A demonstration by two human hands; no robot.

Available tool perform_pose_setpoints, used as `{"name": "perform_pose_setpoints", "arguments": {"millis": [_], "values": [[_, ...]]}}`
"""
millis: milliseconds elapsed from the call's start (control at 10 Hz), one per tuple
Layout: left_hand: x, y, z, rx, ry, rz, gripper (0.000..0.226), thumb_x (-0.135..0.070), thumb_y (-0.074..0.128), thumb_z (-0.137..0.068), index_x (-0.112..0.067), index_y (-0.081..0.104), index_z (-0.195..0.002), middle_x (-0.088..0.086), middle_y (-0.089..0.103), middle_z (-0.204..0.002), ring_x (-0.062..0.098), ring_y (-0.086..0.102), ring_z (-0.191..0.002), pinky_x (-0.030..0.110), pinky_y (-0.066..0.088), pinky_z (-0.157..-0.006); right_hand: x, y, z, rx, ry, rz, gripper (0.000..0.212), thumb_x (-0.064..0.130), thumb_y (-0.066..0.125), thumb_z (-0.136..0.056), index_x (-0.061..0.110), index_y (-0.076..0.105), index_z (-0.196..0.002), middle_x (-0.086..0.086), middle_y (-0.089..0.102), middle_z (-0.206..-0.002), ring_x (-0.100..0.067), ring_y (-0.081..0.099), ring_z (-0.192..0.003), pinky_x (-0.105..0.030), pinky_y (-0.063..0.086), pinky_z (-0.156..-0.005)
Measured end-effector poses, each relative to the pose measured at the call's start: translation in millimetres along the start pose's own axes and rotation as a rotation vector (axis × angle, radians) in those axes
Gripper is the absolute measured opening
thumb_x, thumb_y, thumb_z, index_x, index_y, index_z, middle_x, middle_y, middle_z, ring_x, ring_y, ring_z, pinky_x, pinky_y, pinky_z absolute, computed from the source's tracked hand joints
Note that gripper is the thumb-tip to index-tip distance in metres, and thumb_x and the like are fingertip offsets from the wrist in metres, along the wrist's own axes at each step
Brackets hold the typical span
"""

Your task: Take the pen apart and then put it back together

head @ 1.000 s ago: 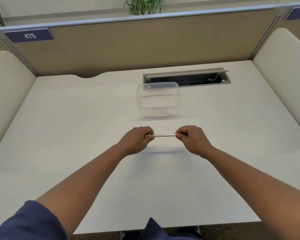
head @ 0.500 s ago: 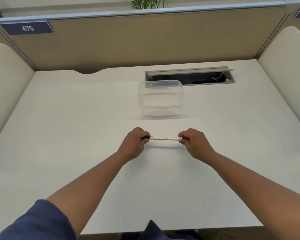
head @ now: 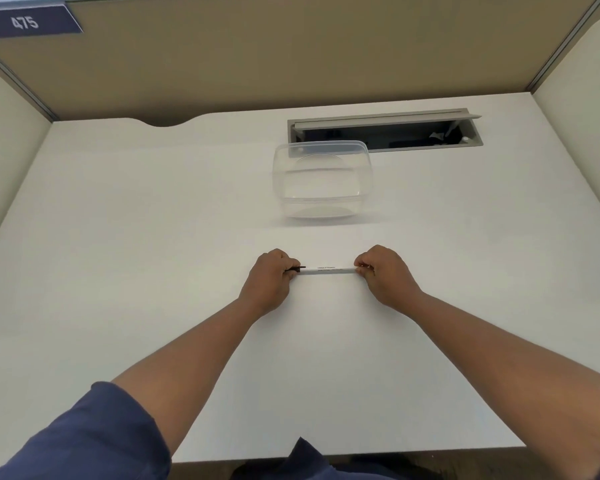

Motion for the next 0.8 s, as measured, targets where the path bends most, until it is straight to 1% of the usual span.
{"name": "perform_pose_setpoints", "arguments": {"millis": [100, 300, 400, 500, 600, 700, 800], "values": [[1, 2, -2, -0.002, 0.009, 0.004, 0.027, -0.001, 0.060, -0.094, -0.011, 0.077, -0.113, 0.006, 0.064, -0.099, 0.026, 0.058, -0.095, 0.036, 0.050, -0.080, -2, 4, -2, 0.003, -0.017, 0.014, 0.014, 0.007, 0.060, -0.094, 0.008, 0.073, -0.098, -0.009, 0.064, -0.094, -0.030, 0.058, -0.090, -0.041, 0.049, -0.076], [6, 2, -3, 0.012, 0.022, 0.001, 0.027, -0.004, 0.063, -0.095, -0.015, 0.077, -0.114, 0.003, 0.063, -0.101, 0.022, 0.054, -0.093, 0.028, 0.039, -0.076, -4, 5, -1, 0.001, -0.017, 0.020, 0.013, 0.008, 0.062, -0.092, 0.009, 0.073, -0.099, -0.008, 0.064, -0.096, -0.028, 0.058, -0.090, -0.039, 0.049, -0.076], [6, 3, -3, 0.008, 0.026, 0.007, 0.027, -0.003, 0.063, -0.094, -0.014, 0.076, -0.115, 0.003, 0.063, -0.102, 0.023, 0.054, -0.094, 0.029, 0.041, -0.079, -5, 4, 0, -0.007, -0.009, 0.009, 0.014, 0.008, 0.063, -0.092, 0.009, 0.073, -0.101, -0.007, 0.064, -0.097, -0.028, 0.058, -0.091, -0.038, 0.048, -0.077], [9, 5, -3, 0.007, 0.018, 0.001, 0.028, -0.003, 0.063, -0.094, -0.014, 0.076, -0.117, 0.002, 0.063, -0.102, 0.025, 0.055, -0.094, 0.029, 0.041, -0.080, -8, 5, -2, 0.005, 0.011, -0.003, 0.014, 0.010, 0.064, -0.091, 0.011, 0.072, -0.103, -0.004, 0.062, -0.097, -0.026, 0.058, -0.091, -0.034, 0.045, -0.076], [12, 6, -4, 0.028, 0.009, 0.004, 0.029, -0.003, 0.064, -0.093, -0.015, 0.075, -0.117, 0.001, 0.063, -0.103, 0.025, 0.056, -0.095, 0.033, 0.046, -0.082, -11, 6, -2, 0.016, 0.017, -0.024, 0.015, 0.012, 0.067, -0.090, 0.012, 0.071, -0.104, 0.000, 0.058, -0.096, -0.024, 0.058, -0.091, -0.032, 0.043, -0.075], [11, 3, -8, 0.055, -0.008, 0.000, 0.032, -0.005, 0.065, -0.091, -0.014, 0.072, -0.121, -0.001, 0.060, -0.106, 0.024, 0.058, -0.099, 0.036, 0.049, -0.087, -11, 2, 0, 0.004, 0.037, -0.059, 0.020, 0.014, 0.068, -0.090, 0.013, 0.069, -0.110, -0.001, 0.059, -0.101, -0.024, 0.059, -0.097, -0.032, 0.044, -0.081], [12, 3, -8, 0.072, -0.030, -0.041, 0.036, -0.010, 0.066, -0.093, -0.014, 0.067, -0.129, -0.001, 0.059, -0.112, 0.023, 0.058, -0.104, 0.032, 0.046, -0.088, -12, 0, 1, -0.028, 0.049, -0.037, 0.025, 0.017, 0.067, -0.092, 0.014, 0.068, -0.117, -0.004, 0.062, -0.111, -0.025, 0.057, -0.105, -0.034, 0.045, -0.087]]}}
Point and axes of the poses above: each hand's wrist, its own z-axis away from the middle knuckle, its own y-axis out of the palm, x = y × z, the point moved 9 cm from there along -z, towards the middle knuckle
